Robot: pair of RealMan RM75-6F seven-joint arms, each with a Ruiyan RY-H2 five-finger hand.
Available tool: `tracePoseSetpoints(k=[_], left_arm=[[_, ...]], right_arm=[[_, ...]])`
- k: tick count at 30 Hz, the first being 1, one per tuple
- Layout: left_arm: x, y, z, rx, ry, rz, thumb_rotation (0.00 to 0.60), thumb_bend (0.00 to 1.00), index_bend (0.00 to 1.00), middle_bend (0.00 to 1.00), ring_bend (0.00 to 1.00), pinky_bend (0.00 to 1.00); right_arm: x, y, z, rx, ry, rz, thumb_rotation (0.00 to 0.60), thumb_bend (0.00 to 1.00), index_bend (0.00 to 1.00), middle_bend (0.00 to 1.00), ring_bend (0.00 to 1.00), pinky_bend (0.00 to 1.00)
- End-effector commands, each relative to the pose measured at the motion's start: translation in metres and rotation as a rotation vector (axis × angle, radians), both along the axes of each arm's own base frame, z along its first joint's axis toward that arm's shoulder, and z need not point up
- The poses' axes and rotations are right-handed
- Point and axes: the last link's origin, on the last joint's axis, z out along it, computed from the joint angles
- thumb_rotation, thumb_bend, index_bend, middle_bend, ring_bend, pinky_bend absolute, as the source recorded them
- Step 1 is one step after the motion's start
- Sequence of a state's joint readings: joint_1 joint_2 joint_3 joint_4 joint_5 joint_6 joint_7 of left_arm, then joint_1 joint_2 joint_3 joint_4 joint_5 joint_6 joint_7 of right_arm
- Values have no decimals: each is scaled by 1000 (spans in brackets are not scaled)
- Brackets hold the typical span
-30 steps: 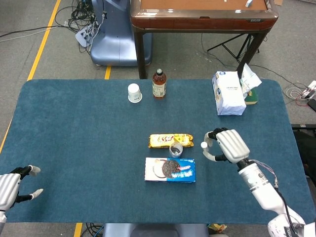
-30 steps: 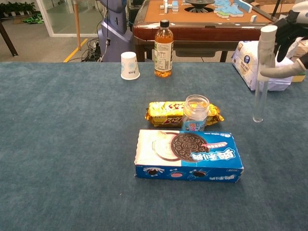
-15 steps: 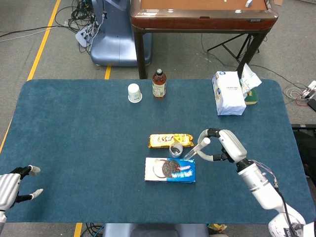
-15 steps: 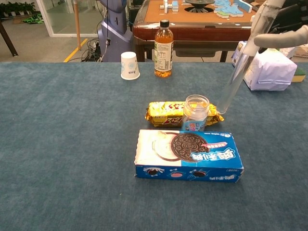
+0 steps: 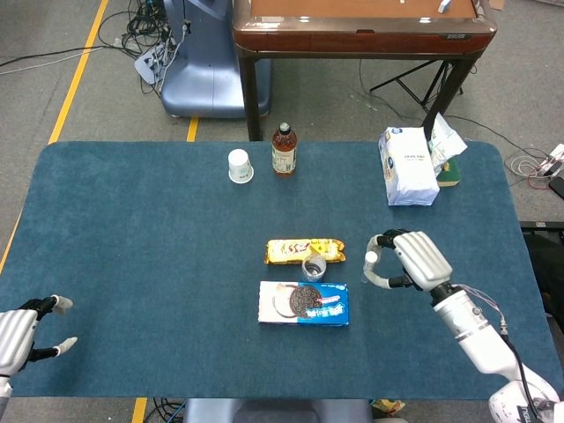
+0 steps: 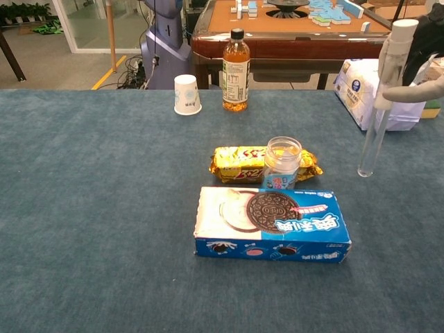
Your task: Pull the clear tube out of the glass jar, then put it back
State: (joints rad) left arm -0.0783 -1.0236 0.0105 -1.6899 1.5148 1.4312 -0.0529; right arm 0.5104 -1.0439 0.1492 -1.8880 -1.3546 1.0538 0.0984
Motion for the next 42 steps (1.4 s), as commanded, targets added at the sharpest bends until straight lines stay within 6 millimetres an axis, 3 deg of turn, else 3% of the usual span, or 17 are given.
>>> tracePoseSetpoints(k=[1,11,27,42], left_arm=[[0,0,0,-1,0,1,600,138,385,455,391,596],[0,0,0,-3,0,5,600,138,385,455,391,596],[0,0,0,-8,7,9,600,138,385,455,391,595],[0,-1,0,-9,7,10,600,139,385,455,391,596]], right_arm=[[4,1,-4,11,-51,-15,600,519,669,571,404,375],[6,1,-5,18,-298,29,600,518,669,541,402,375],[-8,-1,-3,-17,29,1,600,519,669,542,402,375],[1,1,-3,-104,-301,46,600,519,669,549,402,375]])
